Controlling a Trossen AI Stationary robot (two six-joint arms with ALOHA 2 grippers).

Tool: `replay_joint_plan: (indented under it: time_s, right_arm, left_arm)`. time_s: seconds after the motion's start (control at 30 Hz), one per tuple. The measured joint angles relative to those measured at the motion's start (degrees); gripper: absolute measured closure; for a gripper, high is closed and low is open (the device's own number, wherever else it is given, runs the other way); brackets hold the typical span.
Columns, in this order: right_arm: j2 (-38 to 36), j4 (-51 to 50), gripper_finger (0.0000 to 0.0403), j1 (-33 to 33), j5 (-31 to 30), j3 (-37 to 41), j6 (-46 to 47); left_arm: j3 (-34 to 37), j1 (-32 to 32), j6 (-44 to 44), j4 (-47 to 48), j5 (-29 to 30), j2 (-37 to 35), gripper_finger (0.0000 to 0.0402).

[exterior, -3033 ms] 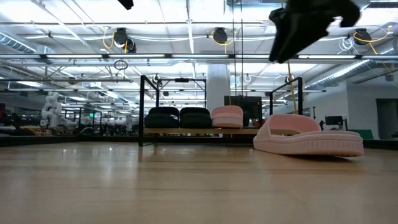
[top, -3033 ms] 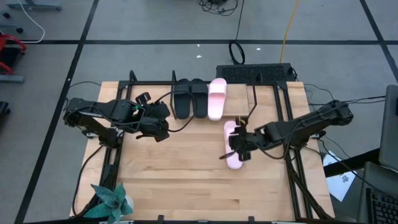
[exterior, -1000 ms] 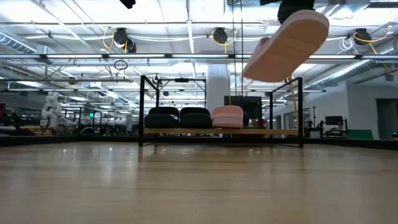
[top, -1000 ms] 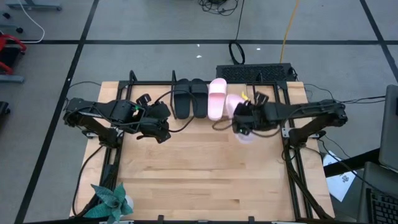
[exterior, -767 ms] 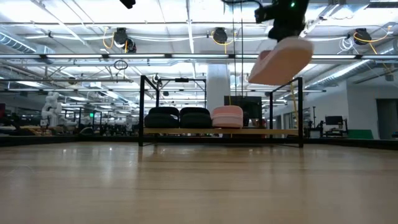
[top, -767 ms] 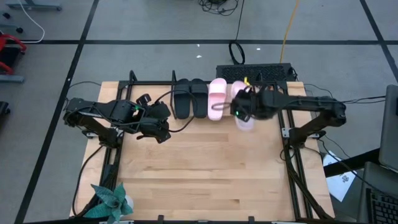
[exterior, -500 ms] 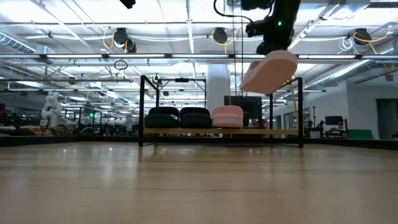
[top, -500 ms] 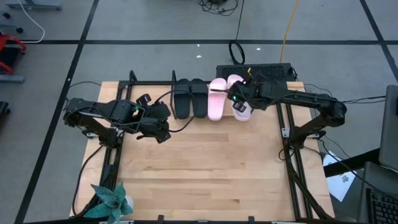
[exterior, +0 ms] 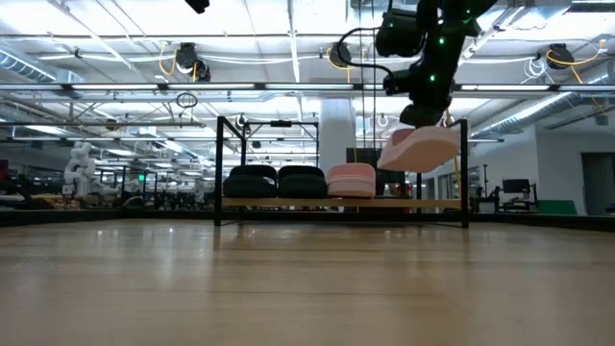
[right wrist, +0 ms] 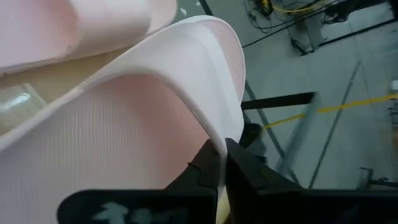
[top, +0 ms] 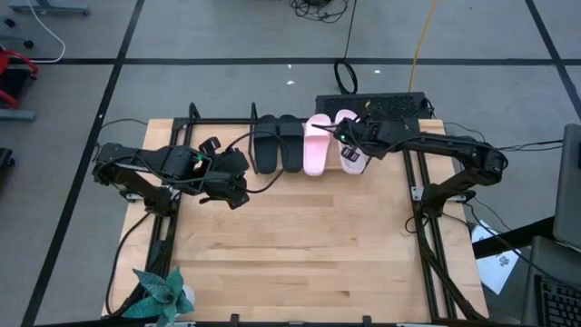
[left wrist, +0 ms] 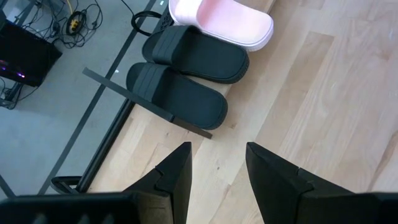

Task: Pick and place slides into the shelf
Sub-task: Put the pink slide on the shelf

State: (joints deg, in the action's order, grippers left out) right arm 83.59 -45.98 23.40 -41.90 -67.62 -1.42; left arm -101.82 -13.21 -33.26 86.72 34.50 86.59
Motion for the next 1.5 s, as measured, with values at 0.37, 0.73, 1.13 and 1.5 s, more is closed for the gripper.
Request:
replay_joint_plan:
  time_s: [0.37, 0.73, 1.13, 1.5]
  right_arm:
    - [-0.02, 11.11, 0.0403, 0.29, 0.42, 4.63, -3.86]
    - [0.0, 10.77, 0.0403, 2.84, 0.18, 4.83, -3.78]
    - [3.1, 9.04, 0.0403, 2.78, 1.59, 4.81, 0.75]
    - [5.4, 9.32, 0.0403, 1.77, 1.45, 4.81, 2.54]
  left_arm:
    - [0.0, 0.0, -0.9, -0.02, 0.0, 0.0, 0.0252]
    - [0.0, 0.0, -1.68, -0.04, 0.0, -0.01, 0.0252]
    - [-0.01, 0.0, -1.78, -0.1, -0.02, 0.0, 0.0252]
    - [-0.01, 0.0, -1.51, -0.61, -0.04, 0.0, 0.0252]
